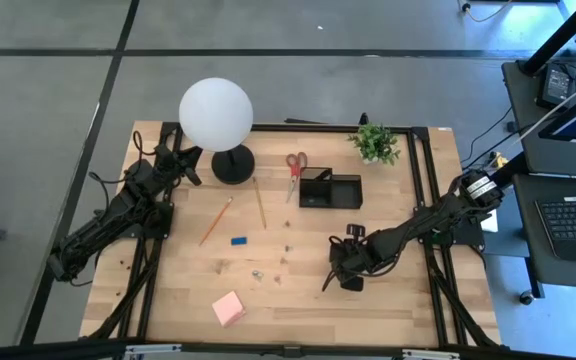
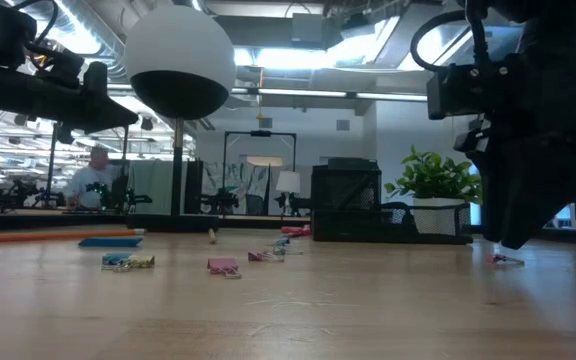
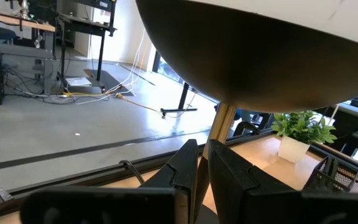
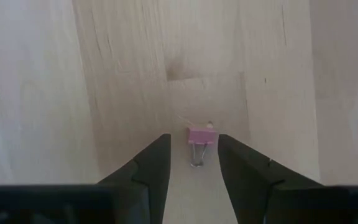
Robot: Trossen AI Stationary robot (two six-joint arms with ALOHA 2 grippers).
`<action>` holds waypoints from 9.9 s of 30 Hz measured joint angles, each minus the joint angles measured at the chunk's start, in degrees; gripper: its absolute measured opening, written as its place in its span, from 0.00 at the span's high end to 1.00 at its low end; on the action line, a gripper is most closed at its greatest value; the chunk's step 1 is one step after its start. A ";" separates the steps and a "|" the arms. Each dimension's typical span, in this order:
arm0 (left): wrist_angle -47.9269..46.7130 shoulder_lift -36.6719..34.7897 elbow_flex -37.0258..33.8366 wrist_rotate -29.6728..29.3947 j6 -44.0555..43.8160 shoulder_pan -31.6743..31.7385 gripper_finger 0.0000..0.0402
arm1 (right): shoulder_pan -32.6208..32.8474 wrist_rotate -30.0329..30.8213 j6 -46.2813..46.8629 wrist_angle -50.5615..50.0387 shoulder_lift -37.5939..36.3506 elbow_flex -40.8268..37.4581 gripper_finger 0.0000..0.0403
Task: Pick and place office supplies into organizer
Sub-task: Put the pink clip binder into the black desk organizer, then put the top blue clip binder into the black desk organizer
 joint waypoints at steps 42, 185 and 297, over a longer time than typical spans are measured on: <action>0.00 0.01 0.00 0.01 0.00 0.00 0.92 | -1.33 -1.95 1.10 1.24 -0.02 0.00 0.33; 0.00 0.11 0.00 0.00 0.00 -0.02 0.92 | -27.23 6.39 -28.99 9.86 4.28 13.34 0.68; 0.00 0.12 0.00 0.02 0.00 -0.01 0.92 | -30.47 -21.71 -61.46 12.70 20.85 20.96 0.47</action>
